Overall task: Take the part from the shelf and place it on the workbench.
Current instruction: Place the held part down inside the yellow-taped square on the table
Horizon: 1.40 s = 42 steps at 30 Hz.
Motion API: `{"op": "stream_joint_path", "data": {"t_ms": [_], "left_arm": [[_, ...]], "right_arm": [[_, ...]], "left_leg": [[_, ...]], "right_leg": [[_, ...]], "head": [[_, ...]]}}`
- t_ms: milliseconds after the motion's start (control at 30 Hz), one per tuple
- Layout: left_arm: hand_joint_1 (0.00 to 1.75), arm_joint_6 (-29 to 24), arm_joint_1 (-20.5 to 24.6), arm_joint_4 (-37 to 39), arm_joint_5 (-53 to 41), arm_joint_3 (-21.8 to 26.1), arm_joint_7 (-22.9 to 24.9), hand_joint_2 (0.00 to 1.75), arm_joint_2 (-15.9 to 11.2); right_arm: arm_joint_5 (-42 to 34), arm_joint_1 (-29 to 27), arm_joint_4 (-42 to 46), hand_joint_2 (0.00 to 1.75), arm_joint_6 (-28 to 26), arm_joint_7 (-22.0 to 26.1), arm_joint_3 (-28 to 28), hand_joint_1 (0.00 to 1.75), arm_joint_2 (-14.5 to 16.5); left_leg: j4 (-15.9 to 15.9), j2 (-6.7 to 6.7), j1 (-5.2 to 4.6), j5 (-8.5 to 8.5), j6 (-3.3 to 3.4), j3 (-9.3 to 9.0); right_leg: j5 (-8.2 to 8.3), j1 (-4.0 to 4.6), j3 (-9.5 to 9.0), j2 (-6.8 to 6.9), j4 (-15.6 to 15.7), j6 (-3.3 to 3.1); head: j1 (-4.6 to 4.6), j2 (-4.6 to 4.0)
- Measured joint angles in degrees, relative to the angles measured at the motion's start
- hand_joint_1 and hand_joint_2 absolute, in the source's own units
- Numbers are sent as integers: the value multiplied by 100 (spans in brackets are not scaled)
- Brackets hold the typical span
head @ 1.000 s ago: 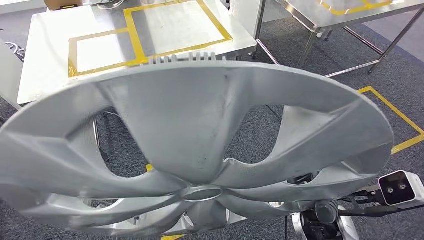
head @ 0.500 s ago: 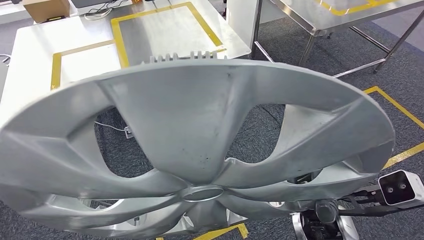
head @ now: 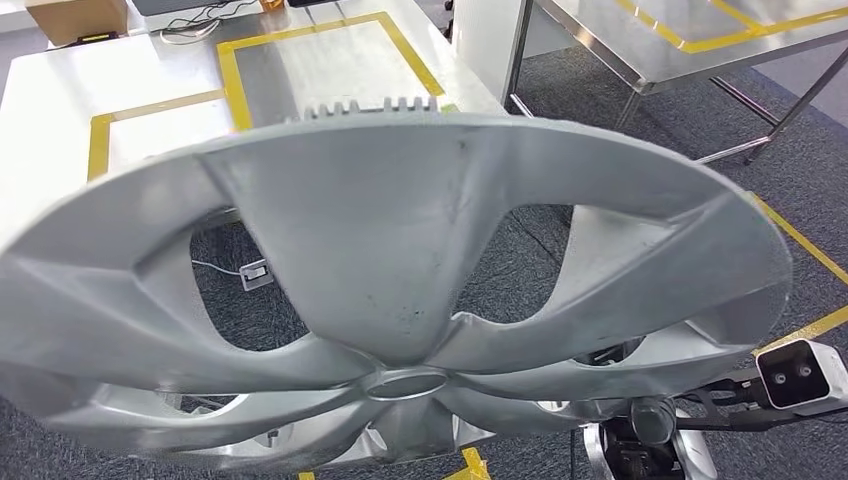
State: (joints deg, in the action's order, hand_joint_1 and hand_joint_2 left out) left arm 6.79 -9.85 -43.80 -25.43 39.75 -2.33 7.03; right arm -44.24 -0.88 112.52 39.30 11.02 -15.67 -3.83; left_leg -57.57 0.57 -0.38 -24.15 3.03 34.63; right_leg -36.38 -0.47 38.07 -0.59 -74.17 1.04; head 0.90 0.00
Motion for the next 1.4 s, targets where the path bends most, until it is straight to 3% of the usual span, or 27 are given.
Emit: {"op": "stream_joint_path", "data": {"t_ms": [33, 100, 133, 200, 267, 333, 433, 467, 500, 533, 567, 600, 667, 833, 867, 967, 1033, 1100, 1167, 1233, 1333, 1400], "left_arm": [[0, 15, 2, 0, -33, 28, -14, 175, 10], [0, 38, 12, 0, -86, 80, -33, 175, 31], [0, 46, 21, 1, -110, 101, -37, 175, 40], [0, 57, 36, 3, -140, 147, -39, 175, 54], [0, 61, 45, 2, -153, 186, -40, 175, 55], [0, 60, 55, 0, -160, 207, -43, 175, 56], [0, 68, 68, 1, -198, 243, -49, 175, 59], [0, 77, 69, 3, -216, 257, -49, 175, 64], [0, 85, 71, 4, -239, 270, -51, 175, 71], [0, 92, 74, 6, -261, 286, -54, 175, 76], [0, 94, 79, 7, -288, 304, -59, 175, 78], [0, 97, 85, 7, -312, 324, -64, 175, 78], [0, 105, 108, 7, -341, 355, -73, 175, 75], [0, 128, 137, 6, -412, 410, -90, 175, 81], [0, 142, 147, 6, -427, 429, -94, 175, 86], [0, 197, 171, 7, -503, 479, -107, 175, 95], [0, 234, 175, 10, -578, 518, -126, 175, 101], [0, 264, 185, 16, -641, 559, -145, 175, 110], [0, 292, 209, 22, -708, 615, -164, 175, 124], [0, 321, 238, 24, -782, 683, -184, 175, 134], [0, 341, 254, 31, -847, 780, -198, 175, 145], [0, 345, 261, 40, -868, 828, -205, 175, 154]], "right_arm": [[4, -3, -1, 175, 0, 1, 1, 171, -4], [7, -3, -1, 175, 0, 4, 2, 171, -13], [6, -2, -2, 175, 1, 8, 2, 171, -15], [4, -2, -3, 175, 2, 17, 1, 171, -18], [4, -2, -3, 175, 2, 29, 0, 171, -18], [4, 1, -3, 175, 2, 38, 1, 171, -16], [2, 2, -3, 175, 2, 45, 0, 171, -13], [3, 0, -3, 175, 2, 46, 0, 171, -13], [4, -2, -4, 175, 2, 46, 0, 171, -13], [4, -3, -4, 175, 2, 46, 0, 171, -13], [4, -3, -4, 175, 2, 46, 0, 171, -13], [3, -2, -4, 175, 2, 46, 0, 171, -12], [3, 0, -3, 175, 1, 46, 0, 171, -11], [-2, 2, 2, 175, -4, 32, -1, 171, -9], [-6, 5, 3, 175, -4, 30, -1, 171, -10], [4, 0, -1, 175, -2, 28, 0, 171, -13], [51, -4, -4, 175, -1, 33, 0, 171, -18], [101, 0, -5, 175, -1, 44, 1, 171, -21], [147, 16, -5, 175, -2, 68, 2, 171, -23], [188, 29, -4, 175, -2, 96, 4, 171, -27], [226, 22, -3, 175, -2, 139, 14, 171, -36], [244, 12, -3, 175, -1, 171, 18, 171, -38]], "left_leg": [[-1, 11, 1, -38, -6, -46], [-2, 39, 0, -118, -35, -150], [-18, 52, -14, -163, -59, -188], [-42, 69, -39, -229, -111, -220], [-50, 72, -41, -268, -159, -228], [-209, 49, -24, -392, -225, -162], [-1195, 12, 42, -849, -329, 326], [-1525, 7, 64, -942, -352, 513], [-1685, 0, 81, -933, -368, 628], [-1612, -9, 94, -807, -375, 629], [-1328, -17, 102, -598, -371, 520], [-914, -25, 103, -361, -354, 339], [-246, -30, 76, -112, -303, 24], [45, -25, 59, -64, -159, -126], [86, -27, 74, -44, -128, -155], [106, -28, 77, -38, -86, -170], [103, -25, 74, -42, -84, -170], [95, -13, 75, -48, -93, -174], [52, 16, 65, -73, -130, -166], [-3, 42, 48, -106, -190, -143], [-28, 53, 67, -126, -279, -118], [-266, 34, 89, -287, -336, -11]], "right_leg": [[171, -1, 50, 2, 113, 55], [686, 0, -118, 13, 854, 147], [906, 3, -234, 21, 1219, 138], [1115, 19, -359, 33, 1590, 32], [1127, 19, -388, 32, 1620, -80], [1119, -13, -431, 34, 1653, -150], [1086, -33, -485, 39, 1665, -219], [1078, -33, -494, 38, 1664, -228], [1067, -32, -505, 35, 1663, -232], [1056, -32, -522, 30, 1663, -232], [1044, -32, -547, 24, 1664, -226], [1030, -33, -572, 17, 1666, -215], [1004, -9, -591, 8, 1660, -175], [950, -1, -535, 13, 1591, -42], [857, 1, -438, 17, 1397, -39], [444, -5, 156, 21, 270, -54], [412, -15, 352, 22, -47, -2], [621, -37, 199, 22, 321, 77], [896, -58, -184, 15, 1087, 126], [1052, -55, -454, 8, 1593, 72], [1087, -39, -490, 21, 1657, -67], [1099, -67, -505, 49, 1675, -132]], "head": [[-1, 0], [-4, 0], [-2, 0], [4, 0], [6, 0], [26, 0], [55, 0], [53, 0], [54, 0], [55, 0], [54, 0], [55, 0], [52, 0], [44, 0], [39, 0], [31, 0], [31, 0], [31, 0], [31, 0], [38, 0], [40, 0], [59, 0]]}}
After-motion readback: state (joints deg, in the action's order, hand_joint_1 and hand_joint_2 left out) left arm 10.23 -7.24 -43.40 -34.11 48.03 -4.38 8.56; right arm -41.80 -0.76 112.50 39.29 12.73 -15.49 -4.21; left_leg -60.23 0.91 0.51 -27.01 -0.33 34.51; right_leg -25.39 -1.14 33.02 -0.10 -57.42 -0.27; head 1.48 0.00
